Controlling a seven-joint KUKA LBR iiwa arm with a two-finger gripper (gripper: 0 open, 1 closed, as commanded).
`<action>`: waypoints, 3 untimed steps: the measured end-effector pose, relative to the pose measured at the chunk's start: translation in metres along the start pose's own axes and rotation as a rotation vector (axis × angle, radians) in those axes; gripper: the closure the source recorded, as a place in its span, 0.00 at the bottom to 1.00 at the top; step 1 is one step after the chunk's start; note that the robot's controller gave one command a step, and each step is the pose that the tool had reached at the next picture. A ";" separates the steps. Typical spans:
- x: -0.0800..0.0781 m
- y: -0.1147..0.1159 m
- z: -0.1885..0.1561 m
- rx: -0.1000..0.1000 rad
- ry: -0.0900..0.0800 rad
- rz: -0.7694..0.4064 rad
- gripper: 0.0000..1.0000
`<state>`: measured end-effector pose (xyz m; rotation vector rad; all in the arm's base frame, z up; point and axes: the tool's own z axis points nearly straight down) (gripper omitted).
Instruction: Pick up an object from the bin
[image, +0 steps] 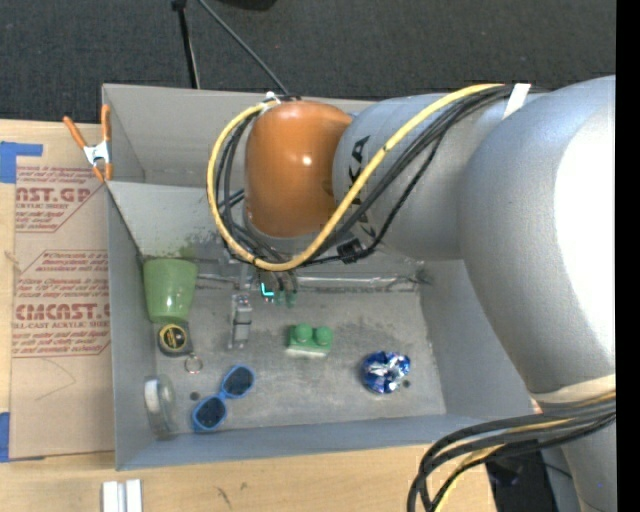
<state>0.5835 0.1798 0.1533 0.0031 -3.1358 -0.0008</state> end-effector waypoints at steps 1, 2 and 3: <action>0.065 -0.010 0.086 0.002 -0.001 -0.246 0.00; 0.063 -0.009 0.084 0.000 -0.005 -0.244 1.00; 0.054 -0.006 -0.063 -0.001 -0.016 -0.268 1.00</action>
Offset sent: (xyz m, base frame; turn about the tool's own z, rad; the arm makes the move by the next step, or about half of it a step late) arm -0.0636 -0.0098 -0.0833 -0.2451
